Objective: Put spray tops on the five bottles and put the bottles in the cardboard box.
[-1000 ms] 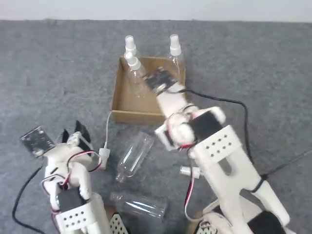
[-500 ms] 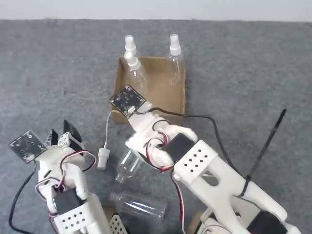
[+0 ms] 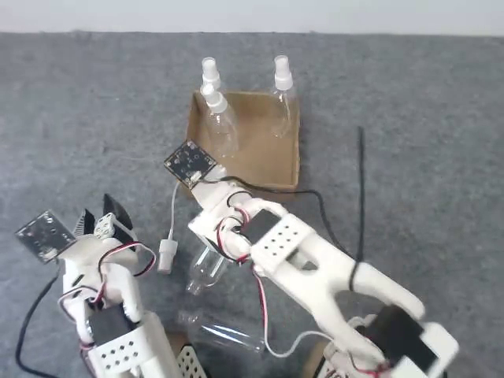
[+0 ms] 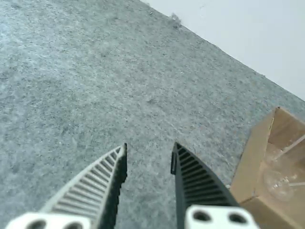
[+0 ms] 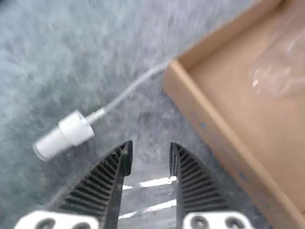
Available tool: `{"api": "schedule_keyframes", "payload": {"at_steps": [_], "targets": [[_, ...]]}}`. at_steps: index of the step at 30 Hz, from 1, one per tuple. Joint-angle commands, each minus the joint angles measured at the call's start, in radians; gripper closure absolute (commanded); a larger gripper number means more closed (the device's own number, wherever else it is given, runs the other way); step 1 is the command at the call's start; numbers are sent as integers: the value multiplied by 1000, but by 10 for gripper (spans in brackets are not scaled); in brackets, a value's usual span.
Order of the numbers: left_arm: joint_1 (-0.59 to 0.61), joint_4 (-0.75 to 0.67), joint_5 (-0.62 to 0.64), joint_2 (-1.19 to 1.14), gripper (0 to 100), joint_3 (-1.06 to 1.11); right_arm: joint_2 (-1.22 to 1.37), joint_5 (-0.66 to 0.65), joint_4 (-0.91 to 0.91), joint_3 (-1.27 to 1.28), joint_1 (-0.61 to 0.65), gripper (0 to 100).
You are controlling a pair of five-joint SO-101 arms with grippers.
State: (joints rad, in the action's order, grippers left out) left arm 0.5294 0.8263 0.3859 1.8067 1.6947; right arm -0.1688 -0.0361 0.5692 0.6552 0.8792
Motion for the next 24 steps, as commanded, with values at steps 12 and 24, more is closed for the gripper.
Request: {"api": "schedule_keyframes", "payload": {"at_steps": [12,24], "targets": [[6,-28,-6,14,853,-10,56,-129,354,-17,-188,923],[6,-29,-6,14,852,-10,-156,-207,639,-17,-312,918]]}}
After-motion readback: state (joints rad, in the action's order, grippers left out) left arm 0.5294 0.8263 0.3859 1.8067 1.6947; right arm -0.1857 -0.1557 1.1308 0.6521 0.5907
